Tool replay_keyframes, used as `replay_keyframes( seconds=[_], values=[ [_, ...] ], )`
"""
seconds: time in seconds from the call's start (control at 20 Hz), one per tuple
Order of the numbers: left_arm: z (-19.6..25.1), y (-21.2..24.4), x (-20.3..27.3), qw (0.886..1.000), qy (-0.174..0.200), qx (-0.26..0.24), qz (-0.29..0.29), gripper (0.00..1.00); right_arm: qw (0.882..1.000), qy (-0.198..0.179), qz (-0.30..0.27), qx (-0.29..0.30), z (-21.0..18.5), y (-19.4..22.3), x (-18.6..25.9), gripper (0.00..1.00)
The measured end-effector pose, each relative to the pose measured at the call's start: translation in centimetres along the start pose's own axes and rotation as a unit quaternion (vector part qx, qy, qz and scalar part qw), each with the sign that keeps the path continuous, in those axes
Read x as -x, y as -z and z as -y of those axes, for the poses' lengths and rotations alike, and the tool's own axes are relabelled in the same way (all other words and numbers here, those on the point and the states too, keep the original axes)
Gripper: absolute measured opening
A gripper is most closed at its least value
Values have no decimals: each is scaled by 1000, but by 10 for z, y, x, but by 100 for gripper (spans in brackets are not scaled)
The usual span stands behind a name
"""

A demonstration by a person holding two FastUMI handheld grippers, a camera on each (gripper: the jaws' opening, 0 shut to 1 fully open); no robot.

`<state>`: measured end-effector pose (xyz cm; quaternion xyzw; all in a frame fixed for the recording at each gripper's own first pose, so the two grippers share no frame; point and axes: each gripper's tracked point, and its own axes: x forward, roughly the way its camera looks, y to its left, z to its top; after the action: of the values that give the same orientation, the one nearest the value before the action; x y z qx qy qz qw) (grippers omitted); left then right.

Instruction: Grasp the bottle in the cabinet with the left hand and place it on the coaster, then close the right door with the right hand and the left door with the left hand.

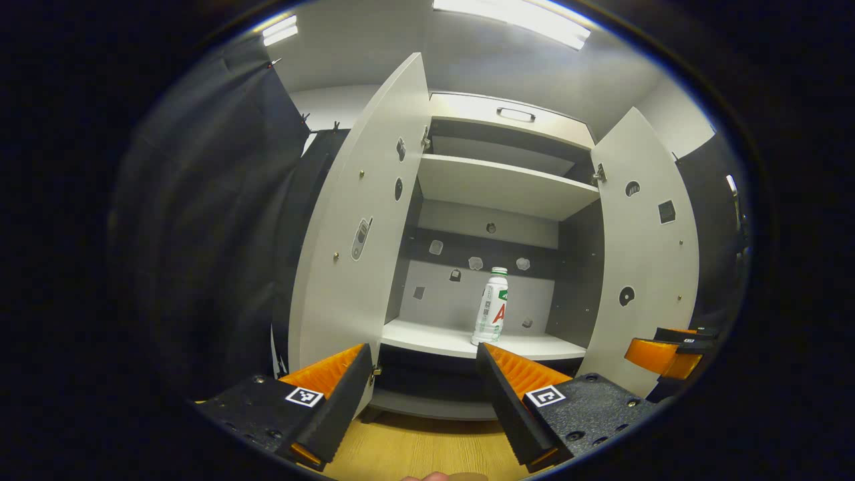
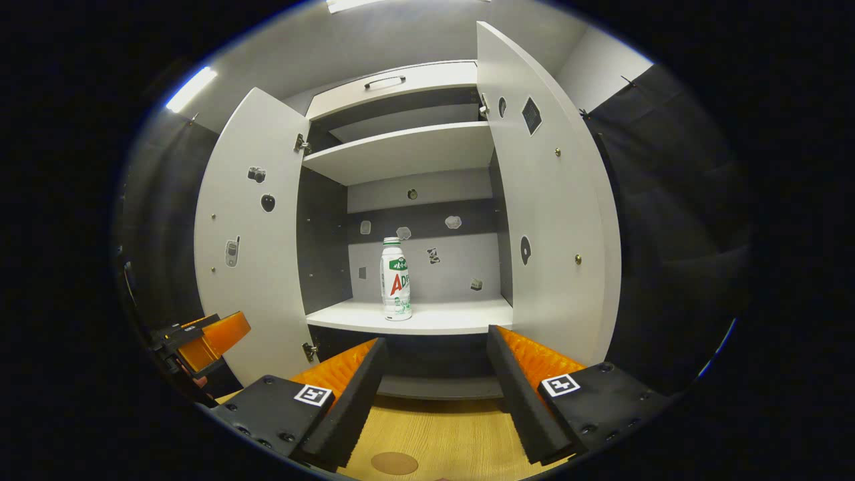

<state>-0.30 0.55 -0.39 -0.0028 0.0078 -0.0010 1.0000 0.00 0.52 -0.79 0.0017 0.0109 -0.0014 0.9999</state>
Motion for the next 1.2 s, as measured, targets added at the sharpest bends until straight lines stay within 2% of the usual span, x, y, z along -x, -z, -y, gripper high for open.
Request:
replay_keyframes(
  seconds=[0.35,0.55,0.9,1.2],
  values=[
    [-5,-1,-3,1000,-3,4,-2,95,1000,3,-2,-4,-1,2,2,98],
    [0,-12,-26,1000,-2,12,4,95,1000,7,0,-4,1,-1,3,98],
    [72,-22,-103,994,97,38,16,95,1000,30,2,-5,15,-5,26,98],
    [140,5,-197,987,150,47,-18,95,999,38,6,-6,13,-6,42,98]
  ],
)
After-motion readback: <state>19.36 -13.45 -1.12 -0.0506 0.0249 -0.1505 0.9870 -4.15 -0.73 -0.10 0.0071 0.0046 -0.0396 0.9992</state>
